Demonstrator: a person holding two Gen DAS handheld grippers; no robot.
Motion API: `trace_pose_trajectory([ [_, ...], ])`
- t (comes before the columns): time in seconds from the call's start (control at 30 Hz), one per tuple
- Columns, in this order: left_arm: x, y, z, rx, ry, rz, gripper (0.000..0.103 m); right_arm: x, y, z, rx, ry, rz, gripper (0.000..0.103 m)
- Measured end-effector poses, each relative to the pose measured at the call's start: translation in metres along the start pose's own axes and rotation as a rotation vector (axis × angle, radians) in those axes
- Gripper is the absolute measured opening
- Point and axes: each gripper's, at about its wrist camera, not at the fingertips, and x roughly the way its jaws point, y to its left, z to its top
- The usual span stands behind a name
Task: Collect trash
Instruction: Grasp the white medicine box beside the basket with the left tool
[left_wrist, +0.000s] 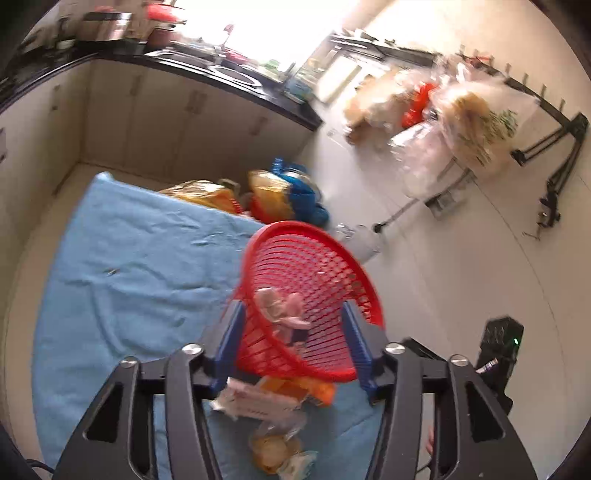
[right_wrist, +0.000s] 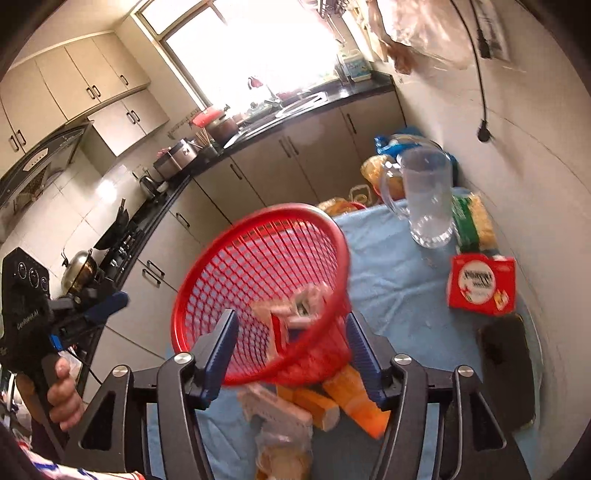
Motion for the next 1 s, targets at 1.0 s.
trace_pose_trajectory([
  [1.0, 0.144, 0.082, -0.119, -0.243, 0.304, 0.126, 0.062, 0.034, -0.085, -0.125, 0.133, 0.278, -0.083, 0.072],
])
